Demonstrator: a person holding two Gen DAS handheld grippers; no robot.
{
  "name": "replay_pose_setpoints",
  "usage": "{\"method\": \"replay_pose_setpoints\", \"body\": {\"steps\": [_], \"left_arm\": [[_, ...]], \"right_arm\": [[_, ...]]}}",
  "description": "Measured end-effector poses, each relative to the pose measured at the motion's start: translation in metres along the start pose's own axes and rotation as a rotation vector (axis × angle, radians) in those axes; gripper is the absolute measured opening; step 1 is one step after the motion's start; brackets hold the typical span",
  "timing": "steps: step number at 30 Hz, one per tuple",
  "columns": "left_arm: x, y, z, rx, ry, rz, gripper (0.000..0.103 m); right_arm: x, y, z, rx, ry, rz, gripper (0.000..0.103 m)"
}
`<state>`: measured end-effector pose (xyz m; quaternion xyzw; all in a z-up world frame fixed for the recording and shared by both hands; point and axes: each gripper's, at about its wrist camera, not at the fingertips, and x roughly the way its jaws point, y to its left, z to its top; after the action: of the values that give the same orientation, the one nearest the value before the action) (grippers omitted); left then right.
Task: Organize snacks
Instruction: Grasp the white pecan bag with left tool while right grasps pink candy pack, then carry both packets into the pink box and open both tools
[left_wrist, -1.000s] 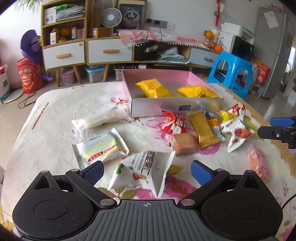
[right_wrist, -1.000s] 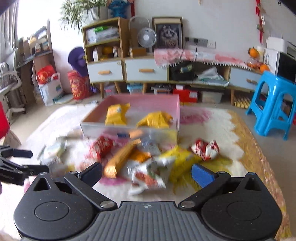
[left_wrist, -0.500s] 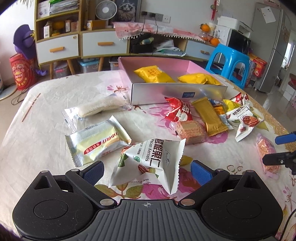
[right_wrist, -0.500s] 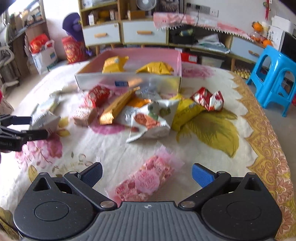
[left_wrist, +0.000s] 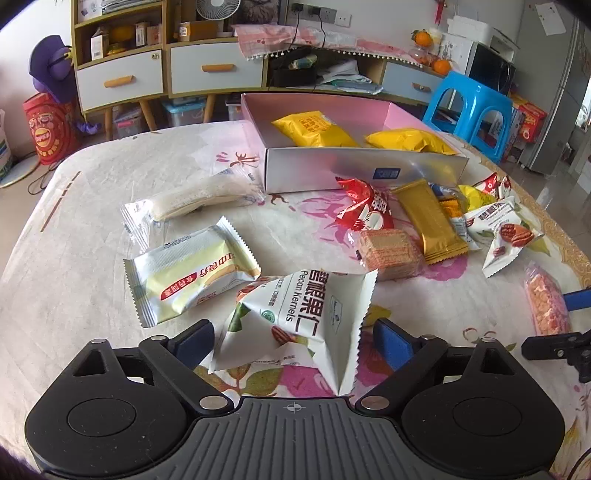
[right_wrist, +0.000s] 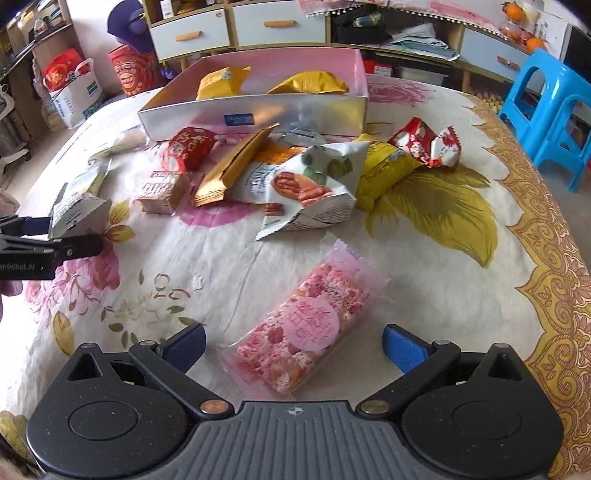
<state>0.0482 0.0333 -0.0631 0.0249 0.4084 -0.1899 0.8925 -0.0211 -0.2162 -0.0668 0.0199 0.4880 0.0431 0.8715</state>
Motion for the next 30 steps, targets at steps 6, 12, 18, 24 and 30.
{"method": "replay_pose_setpoints", "body": {"steps": [6,12,18,24,30], "left_arm": [[0.003,-0.002,0.003,-0.016,-0.004,0.031,0.081],[0.004,-0.003,0.006,-0.023,-0.004,0.044,0.072],[0.003,-0.014,0.005,0.026,-0.001,0.059,0.066],[-0.003,-0.019,0.007,0.05,-0.019,0.049,0.066],[-0.008,-0.022,0.012,0.041,-0.019,0.041,0.066]], "right_arm": [[-0.002,0.006,0.002,-0.015,-0.007,-0.013,0.081],[-0.005,0.006,0.004,-0.023,-0.03,-0.029,0.058],[-0.01,0.006,0.006,-0.03,-0.044,-0.012,0.025],[-0.014,0.008,0.007,-0.032,-0.046,0.02,0.024],[-0.028,0.014,0.012,-0.029,-0.089,0.1,0.024]]}}
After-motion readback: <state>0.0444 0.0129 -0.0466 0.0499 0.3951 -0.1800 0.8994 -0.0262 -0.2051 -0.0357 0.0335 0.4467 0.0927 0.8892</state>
